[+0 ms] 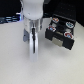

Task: Open the kcup holder, insert the kcup into the holder, and close the kcup holder

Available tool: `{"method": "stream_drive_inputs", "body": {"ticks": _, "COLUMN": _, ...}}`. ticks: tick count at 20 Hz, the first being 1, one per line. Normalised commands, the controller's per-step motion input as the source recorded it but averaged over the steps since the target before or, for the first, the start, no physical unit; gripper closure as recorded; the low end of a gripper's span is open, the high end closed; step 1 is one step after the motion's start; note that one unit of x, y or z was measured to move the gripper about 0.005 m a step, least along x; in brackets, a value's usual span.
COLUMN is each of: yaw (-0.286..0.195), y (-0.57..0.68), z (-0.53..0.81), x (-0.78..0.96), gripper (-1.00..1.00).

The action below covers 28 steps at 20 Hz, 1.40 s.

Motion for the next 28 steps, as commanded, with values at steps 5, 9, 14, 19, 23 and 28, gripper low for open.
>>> {"method": "stream_drive_inputs", "body": {"ticks": 5, "yaw": -0.047, "y": 0.22, "z": 0.67, "x": 0.04, "gripper": 1.00}}
{"method": "stream_drive_inputs", "body": {"ticks": 9, "yaw": -0.023, "y": 0.36, "z": 0.89, "x": 0.05, "gripper": 1.00}}
{"method": "stream_drive_inputs", "body": {"ticks": 14, "yaw": 0.008, "y": 0.42, "z": 0.86, "x": 0.06, "gripper": 1.00}}
{"method": "stream_drive_inputs", "body": {"ticks": 19, "yaw": 0.025, "y": 0.51, "z": 0.76, "x": 0.05, "gripper": 1.00}}
{"method": "stream_drive_inputs", "body": {"ticks": 23, "yaw": 0.035, "y": 0.60, "z": 0.58, "x": 0.01, "gripper": 1.00}}
{"method": "stream_drive_inputs", "body": {"ticks": 28, "yaw": 0.014, "y": 0.64, "z": 0.51, "x": 0.03, "gripper": 1.00}}
